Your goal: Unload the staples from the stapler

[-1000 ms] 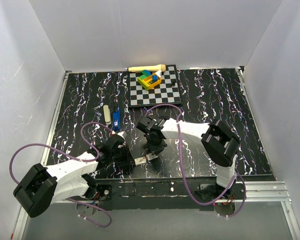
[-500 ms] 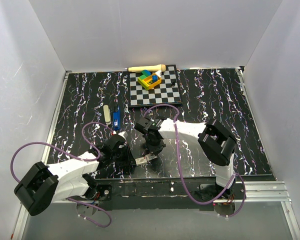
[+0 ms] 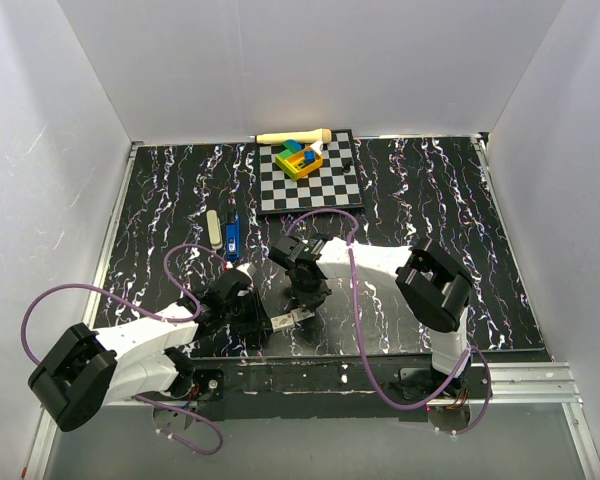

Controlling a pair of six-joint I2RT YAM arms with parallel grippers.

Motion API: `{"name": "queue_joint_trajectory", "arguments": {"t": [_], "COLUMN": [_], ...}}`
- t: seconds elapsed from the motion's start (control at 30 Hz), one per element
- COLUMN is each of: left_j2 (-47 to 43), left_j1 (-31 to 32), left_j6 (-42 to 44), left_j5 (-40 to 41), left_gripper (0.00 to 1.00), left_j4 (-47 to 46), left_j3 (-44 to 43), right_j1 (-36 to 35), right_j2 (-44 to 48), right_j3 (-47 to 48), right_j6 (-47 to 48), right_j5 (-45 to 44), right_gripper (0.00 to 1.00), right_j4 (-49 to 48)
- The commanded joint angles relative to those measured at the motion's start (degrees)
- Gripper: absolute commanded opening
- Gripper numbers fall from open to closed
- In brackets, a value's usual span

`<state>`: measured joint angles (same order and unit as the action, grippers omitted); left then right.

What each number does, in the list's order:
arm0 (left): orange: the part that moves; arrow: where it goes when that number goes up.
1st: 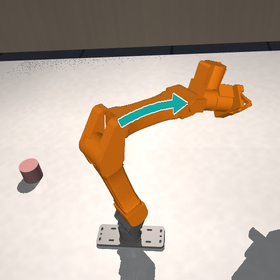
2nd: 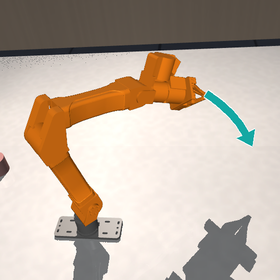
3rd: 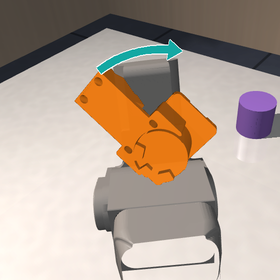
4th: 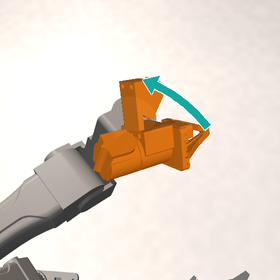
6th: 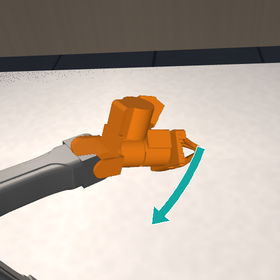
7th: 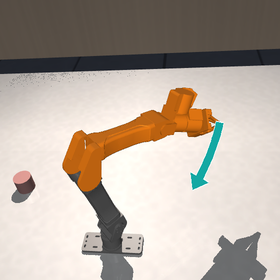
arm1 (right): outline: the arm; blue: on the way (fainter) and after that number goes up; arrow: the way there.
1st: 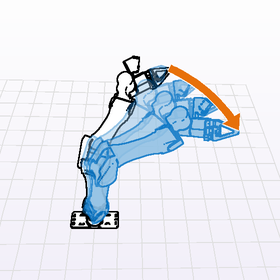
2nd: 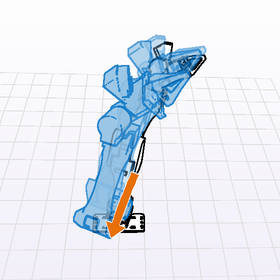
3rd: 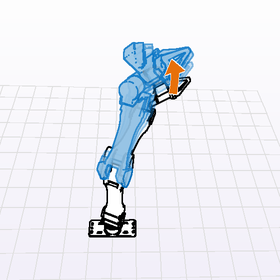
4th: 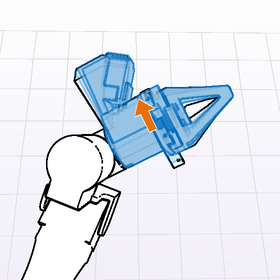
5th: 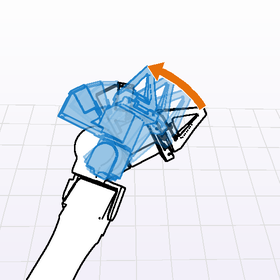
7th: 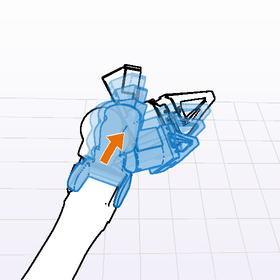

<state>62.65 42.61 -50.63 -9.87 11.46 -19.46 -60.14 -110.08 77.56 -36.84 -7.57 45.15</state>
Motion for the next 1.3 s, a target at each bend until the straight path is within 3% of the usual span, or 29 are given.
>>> {"name": "queue_joint_trajectory", "arguments": {"t": [0.0,1.27], "left_j2": [-0.6,-0.51], "left_j1": [0.46,0.98], "left_j6": [-0.08,-0.34], "left_j5": [0.46,0.82], "left_gripper": [0.0,0.0], "left_j4": [-1.09,-1.36], "left_j3": [-0.14,0.13], "right_j1": [-0.5,-0.86], "right_j2": [2.15,4.26], "right_j3": [-0.3,-2.41], "right_j6": [-1.39,-2.18], "right_j5": [-1.22,-2.09], "right_gripper": [0.01,0.01], "right_j4": [1.08,1.0]}}
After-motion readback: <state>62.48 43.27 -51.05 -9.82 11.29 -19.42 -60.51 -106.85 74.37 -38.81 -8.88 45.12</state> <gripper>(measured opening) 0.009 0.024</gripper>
